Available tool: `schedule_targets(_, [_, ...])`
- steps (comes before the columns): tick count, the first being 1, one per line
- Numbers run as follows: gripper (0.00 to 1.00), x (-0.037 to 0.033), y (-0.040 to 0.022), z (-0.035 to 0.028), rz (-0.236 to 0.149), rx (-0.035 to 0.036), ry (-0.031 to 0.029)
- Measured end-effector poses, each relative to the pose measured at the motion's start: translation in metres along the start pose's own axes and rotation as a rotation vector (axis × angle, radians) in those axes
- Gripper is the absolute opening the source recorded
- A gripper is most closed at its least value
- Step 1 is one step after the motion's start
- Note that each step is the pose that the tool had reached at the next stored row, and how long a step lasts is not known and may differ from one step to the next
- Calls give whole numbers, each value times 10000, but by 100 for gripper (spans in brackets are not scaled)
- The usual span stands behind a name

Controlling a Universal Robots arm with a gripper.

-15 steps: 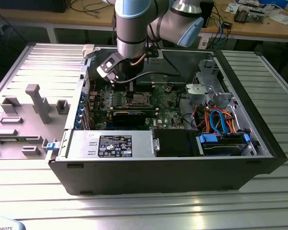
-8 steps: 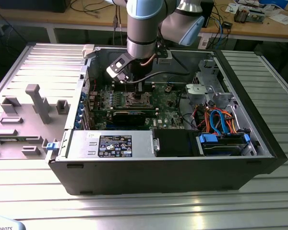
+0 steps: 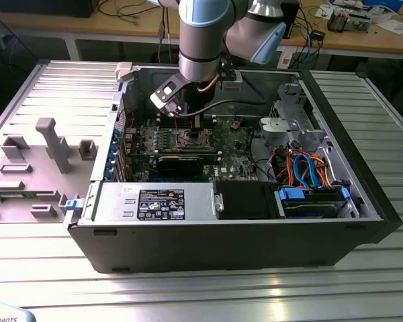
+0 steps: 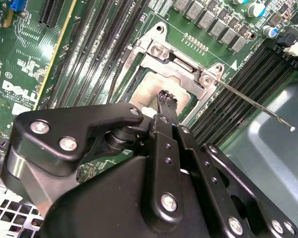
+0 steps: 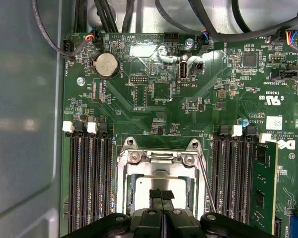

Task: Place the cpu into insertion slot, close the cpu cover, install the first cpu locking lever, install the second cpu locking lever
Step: 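Install the first cpu locking lever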

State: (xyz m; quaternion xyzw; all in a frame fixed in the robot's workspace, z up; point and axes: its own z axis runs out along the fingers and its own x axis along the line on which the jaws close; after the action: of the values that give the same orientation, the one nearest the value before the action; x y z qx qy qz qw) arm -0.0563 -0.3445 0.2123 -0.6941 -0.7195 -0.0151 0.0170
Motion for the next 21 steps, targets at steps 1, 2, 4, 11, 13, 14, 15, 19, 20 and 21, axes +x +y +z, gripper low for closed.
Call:
schedule_targets(1, [11,0,0,-2,1,-2,-5])
schedule_targets(2, [11,0,0,-3,1,-2,-8])
schedule_targets(4, [11,1,0,-6,1,0,-17])
schedule_targets(11, [11,1,0,-12,1,0,-34])
schedule_targets(13, [11,1,-1,-14,1,1,-37])
schedule_targets(14, [11,1,0,-15,1,1,-38])
schedule_targets(15, [11,1,0,-16,1,1,-41])
schedule_targets(19, [11,1,0,-22,1,1,-50])
schedule_targets(20, [11,1,-1,-27,2,2,-54])
schedule_targets(21, [11,1,0,-28,1,1,-55])
